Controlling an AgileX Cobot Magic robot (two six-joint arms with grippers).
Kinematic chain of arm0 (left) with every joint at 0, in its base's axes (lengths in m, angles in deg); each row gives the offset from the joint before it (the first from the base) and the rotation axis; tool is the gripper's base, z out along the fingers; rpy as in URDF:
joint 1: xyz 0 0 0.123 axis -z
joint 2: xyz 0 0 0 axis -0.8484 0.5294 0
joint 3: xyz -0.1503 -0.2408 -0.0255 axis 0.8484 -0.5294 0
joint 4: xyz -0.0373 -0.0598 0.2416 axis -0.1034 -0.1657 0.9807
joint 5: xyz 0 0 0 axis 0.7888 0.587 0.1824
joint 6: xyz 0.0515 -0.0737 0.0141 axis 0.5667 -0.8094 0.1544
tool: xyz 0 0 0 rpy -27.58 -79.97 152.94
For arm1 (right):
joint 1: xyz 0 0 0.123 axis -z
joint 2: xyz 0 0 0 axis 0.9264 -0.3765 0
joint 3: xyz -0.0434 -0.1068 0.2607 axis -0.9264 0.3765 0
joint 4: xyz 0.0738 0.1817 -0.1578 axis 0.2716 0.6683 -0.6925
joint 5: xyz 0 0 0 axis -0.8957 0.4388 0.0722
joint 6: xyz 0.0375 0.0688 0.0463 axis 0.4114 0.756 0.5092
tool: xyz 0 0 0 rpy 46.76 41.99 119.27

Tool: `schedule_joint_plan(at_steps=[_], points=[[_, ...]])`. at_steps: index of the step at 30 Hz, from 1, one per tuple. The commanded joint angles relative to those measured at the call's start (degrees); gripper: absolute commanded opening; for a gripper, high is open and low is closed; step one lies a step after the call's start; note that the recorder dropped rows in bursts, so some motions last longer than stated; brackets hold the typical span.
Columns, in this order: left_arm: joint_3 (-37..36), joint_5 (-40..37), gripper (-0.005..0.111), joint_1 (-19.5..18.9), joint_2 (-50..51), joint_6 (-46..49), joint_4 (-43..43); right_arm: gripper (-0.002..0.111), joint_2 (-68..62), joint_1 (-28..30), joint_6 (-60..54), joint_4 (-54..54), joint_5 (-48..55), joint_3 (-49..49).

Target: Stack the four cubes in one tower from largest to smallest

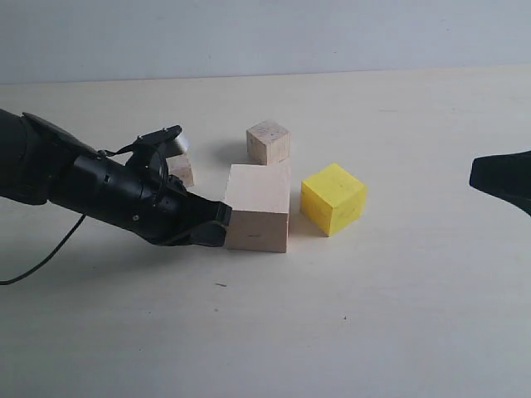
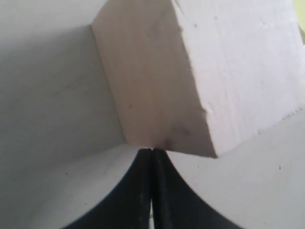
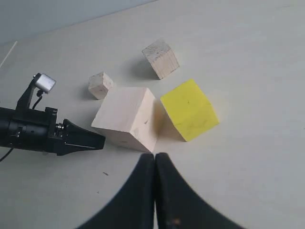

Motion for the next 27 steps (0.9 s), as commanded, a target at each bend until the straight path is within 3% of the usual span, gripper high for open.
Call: schedule_joint_plan(at_steps=[1, 27], points=[[0.41, 0.52, 0.0, 0.37, -0.09, -0.67, -0.36, 0.0, -0.16, -0.12, -0.07, -0.89, -0.34, -0.5], [0.2, -4.04, 0.0, 1.47, -0.09, -0.64, -3.63, 0.0, -0.16, -0.12, 0.11, -1.77, 1.41, -0.5]])
